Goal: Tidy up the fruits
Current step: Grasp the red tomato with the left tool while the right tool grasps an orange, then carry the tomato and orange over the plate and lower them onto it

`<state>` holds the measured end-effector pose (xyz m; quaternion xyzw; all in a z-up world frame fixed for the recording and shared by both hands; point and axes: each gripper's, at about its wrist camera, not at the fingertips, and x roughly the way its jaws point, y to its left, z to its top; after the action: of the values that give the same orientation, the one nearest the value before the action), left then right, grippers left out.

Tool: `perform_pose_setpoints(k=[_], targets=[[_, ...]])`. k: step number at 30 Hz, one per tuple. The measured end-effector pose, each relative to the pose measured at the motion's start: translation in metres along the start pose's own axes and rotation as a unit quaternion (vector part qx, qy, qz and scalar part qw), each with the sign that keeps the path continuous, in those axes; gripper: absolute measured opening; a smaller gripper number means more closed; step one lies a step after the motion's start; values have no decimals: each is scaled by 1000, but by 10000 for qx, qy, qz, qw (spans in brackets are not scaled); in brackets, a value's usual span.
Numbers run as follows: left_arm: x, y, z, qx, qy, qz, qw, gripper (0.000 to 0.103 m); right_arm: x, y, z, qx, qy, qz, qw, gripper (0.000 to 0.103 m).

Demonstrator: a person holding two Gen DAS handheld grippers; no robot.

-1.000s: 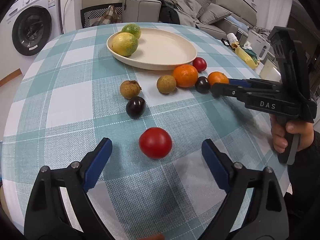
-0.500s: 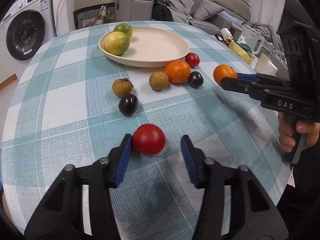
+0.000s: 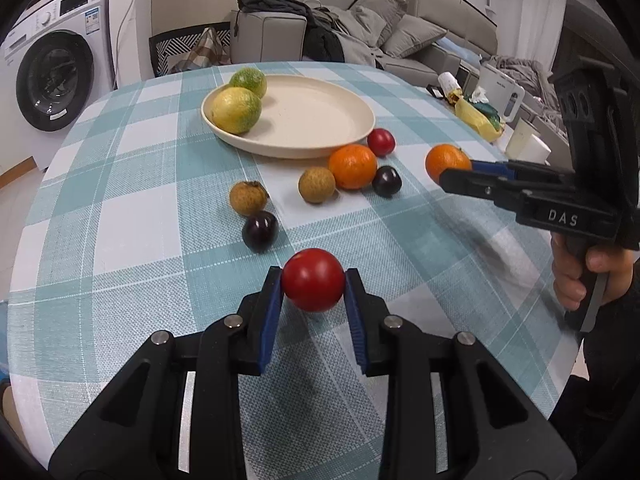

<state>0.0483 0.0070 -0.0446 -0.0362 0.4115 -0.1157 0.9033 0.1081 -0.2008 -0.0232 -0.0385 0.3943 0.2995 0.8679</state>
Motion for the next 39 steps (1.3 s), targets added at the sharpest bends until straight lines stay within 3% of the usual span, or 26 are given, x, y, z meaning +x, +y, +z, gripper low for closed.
perform_pose_setpoints(k=[20, 39], targets=[[-8, -5, 36, -201, -594, 263, 9977, 28, -15, 5, 16, -29, -335, 140, 9993, 40], [21, 12, 96, -431, -990, 418, 9933, 28, -18, -8, 55, 59, -670, 67, 9977, 40]])
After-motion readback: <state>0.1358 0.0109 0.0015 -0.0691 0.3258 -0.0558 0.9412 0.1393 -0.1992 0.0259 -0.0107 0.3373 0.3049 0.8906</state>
